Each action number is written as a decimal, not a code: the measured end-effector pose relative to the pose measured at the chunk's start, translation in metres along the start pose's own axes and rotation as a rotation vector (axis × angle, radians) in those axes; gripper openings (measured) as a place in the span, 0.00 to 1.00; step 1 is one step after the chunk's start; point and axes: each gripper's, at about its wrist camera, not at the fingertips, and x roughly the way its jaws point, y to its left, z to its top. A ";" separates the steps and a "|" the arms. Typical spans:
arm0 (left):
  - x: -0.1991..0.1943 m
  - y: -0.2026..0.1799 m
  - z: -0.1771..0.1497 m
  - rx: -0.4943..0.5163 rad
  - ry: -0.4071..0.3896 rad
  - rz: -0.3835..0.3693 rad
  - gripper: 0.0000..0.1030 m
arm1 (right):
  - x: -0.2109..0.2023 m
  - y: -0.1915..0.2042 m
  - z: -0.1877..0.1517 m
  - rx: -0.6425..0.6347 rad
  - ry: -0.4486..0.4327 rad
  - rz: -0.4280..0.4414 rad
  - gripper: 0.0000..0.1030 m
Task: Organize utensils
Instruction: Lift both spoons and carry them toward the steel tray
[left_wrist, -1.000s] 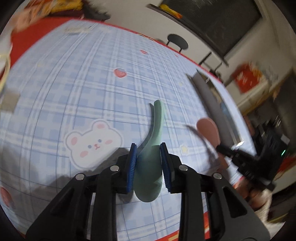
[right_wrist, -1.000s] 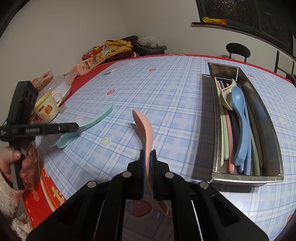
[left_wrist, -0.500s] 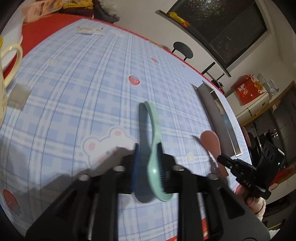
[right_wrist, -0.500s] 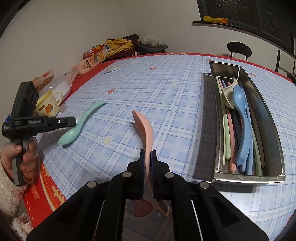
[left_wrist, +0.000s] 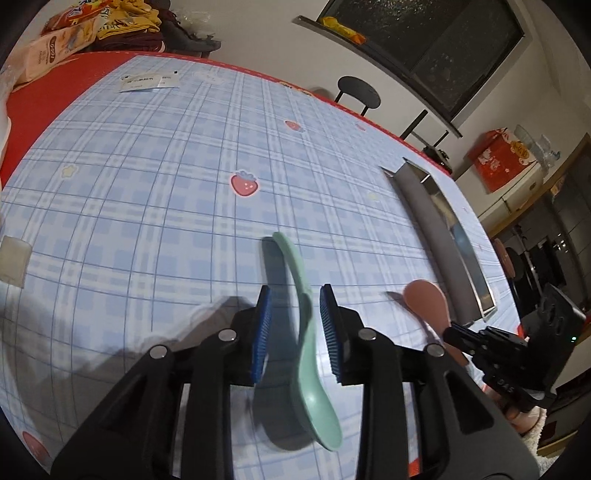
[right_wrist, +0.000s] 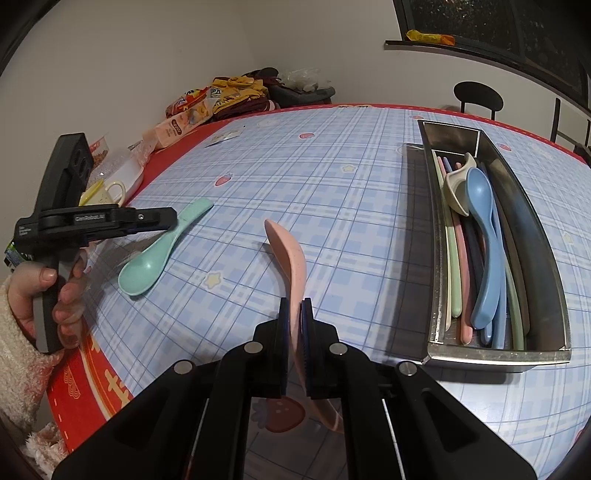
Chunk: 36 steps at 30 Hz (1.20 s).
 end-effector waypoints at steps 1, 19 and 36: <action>0.003 0.000 0.000 0.002 0.006 0.001 0.29 | 0.000 0.000 0.000 0.001 0.000 0.002 0.06; 0.008 -0.015 -0.028 0.085 -0.013 0.015 0.11 | 0.004 0.000 0.001 0.000 0.017 0.005 0.07; -0.018 -0.009 -0.035 0.062 -0.140 -0.043 0.11 | -0.018 -0.010 -0.001 0.037 -0.092 0.053 0.07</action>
